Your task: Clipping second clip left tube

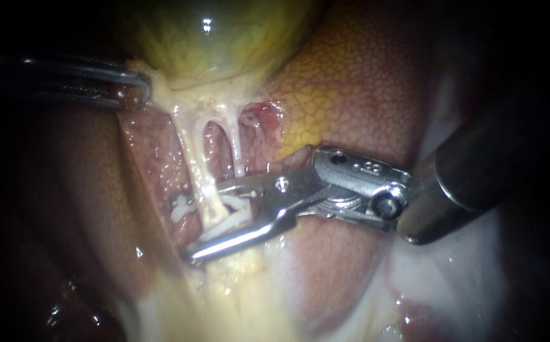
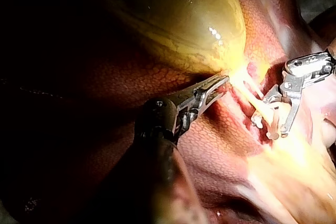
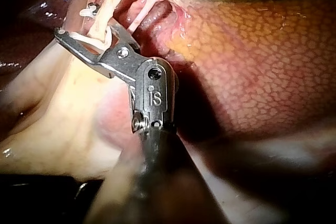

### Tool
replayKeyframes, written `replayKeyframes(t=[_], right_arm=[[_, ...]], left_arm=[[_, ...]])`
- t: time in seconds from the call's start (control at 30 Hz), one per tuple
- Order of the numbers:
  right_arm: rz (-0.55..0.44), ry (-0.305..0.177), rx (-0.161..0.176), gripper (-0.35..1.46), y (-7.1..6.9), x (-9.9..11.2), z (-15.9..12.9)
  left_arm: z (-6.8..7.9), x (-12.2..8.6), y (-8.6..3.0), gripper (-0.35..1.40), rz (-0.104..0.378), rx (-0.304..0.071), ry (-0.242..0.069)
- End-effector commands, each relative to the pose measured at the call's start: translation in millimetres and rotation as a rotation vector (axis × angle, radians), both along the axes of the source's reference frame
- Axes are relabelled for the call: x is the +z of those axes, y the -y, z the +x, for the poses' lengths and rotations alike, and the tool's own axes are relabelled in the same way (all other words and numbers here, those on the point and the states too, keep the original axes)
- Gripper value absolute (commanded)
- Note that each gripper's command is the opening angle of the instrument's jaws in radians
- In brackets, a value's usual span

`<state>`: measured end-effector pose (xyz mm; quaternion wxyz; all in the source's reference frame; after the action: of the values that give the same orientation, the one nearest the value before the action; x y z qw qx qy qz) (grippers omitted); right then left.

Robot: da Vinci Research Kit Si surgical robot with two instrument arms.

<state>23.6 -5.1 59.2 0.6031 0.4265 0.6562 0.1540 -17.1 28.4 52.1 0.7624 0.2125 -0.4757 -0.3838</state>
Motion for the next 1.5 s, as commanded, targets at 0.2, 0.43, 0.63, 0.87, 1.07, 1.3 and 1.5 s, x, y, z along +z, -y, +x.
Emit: replayKeyframes(t=[0.2,0.43,0.63,0.87,1.07,1.3,1.5], right_arm=[[0.062,-0.077,-0.032,0.39,0.1,-0.1,0.1],[0.112,-0.093,-0.030,0.35,0.0,-1.1,0.1],[0.124,-0.090,-0.042,0.29,0.2,-1.6,0.3],[0.124,-0.092,-0.045,0.17,0.3,-1.7,0.3],[0.149,-0.073,-0.047,-0.09,0.3,-1.7,0.3],[0.230,-0.015,-0.057,-0.35,0.1,-1.5,0.6],[0.228,-0.017,-0.059,-0.35,0.2,-1.3,0.8]], left_arm=[[0.0,0.0,0.0,-0.35,0.000,0.000,0.000],[0.0,0.0,0.0,-0.35,0.000,0.000,0.000],[0.0,0.0,0.0,-0.35,0.000,0.000,0.000],[0.0,0.0,0.0,-0.35,0.000,0.000,0.000],[0.0,0.0,0.0,-0.35,0.000,0.000,0.000],[0.0,0.0,0.0,-0.35,0.000,0.000,0.000],[0.0,0.0,0.0,-0.35,0.000,0.000,0.000]])
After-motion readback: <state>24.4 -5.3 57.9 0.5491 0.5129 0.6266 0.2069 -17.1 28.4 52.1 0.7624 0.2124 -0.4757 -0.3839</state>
